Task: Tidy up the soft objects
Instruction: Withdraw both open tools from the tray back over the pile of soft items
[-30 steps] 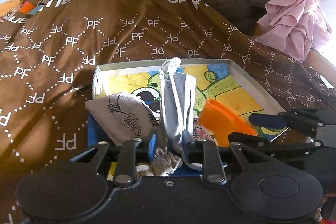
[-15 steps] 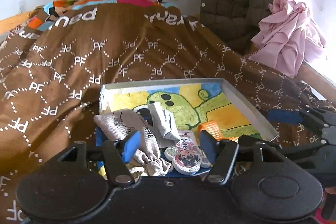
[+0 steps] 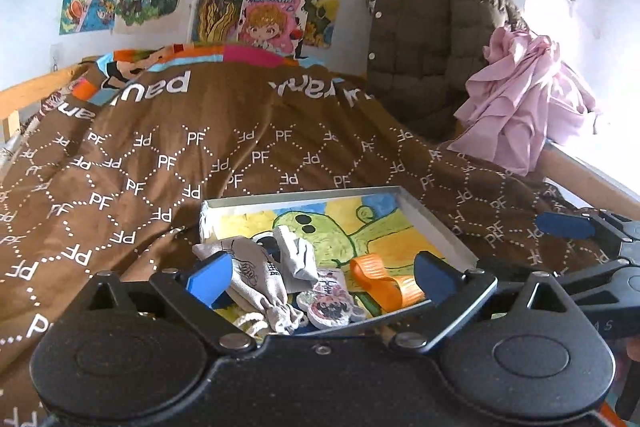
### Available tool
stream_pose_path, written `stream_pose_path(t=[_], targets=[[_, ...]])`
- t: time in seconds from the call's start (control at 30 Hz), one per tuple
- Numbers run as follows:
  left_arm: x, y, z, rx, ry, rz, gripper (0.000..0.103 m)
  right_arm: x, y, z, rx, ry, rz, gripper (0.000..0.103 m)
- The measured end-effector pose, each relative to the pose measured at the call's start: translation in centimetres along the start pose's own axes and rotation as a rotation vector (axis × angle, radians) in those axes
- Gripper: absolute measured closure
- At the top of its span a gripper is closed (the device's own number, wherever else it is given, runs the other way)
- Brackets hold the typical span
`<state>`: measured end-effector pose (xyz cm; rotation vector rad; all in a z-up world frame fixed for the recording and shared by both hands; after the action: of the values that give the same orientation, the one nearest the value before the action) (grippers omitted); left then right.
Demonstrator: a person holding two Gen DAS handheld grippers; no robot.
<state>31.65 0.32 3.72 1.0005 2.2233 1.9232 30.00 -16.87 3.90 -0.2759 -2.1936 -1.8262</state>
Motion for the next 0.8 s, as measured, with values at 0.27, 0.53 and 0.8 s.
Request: stream_pose_path(t=[0.27, 0.53, 0.8], targets=[[4.1, -0.7, -2.9, -0.013, -0.004, -0.052, 0.002, 4.6, -0.4, -1.2, -0.026, -0.024, -0.038, 0.000], [7.6, -4.0, -6.1, -0.004, -0.016, -0.080, 0.001, 9.3, -3.5, -2.0, -0.047, -0.056, -0.040, 0.000], [9.5, -9.4, -7.5, 0.031, -0.028, -0.011, 0.001, 12.6, -7.4, -2.3, -0.036, -0.102, -0.003, 0.000]])
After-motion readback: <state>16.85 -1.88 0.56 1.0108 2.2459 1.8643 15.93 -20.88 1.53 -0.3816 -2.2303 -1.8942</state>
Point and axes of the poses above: each gripper's, at about its wrist camera, not at the fingertips, and x roughly against the way its jaws point, z to its left, y to its top, the point moved 9 cm from there along -x, roughly the way its jaws point, and after that the axes turned 12 degrees about -y, right-handed, at the moved point
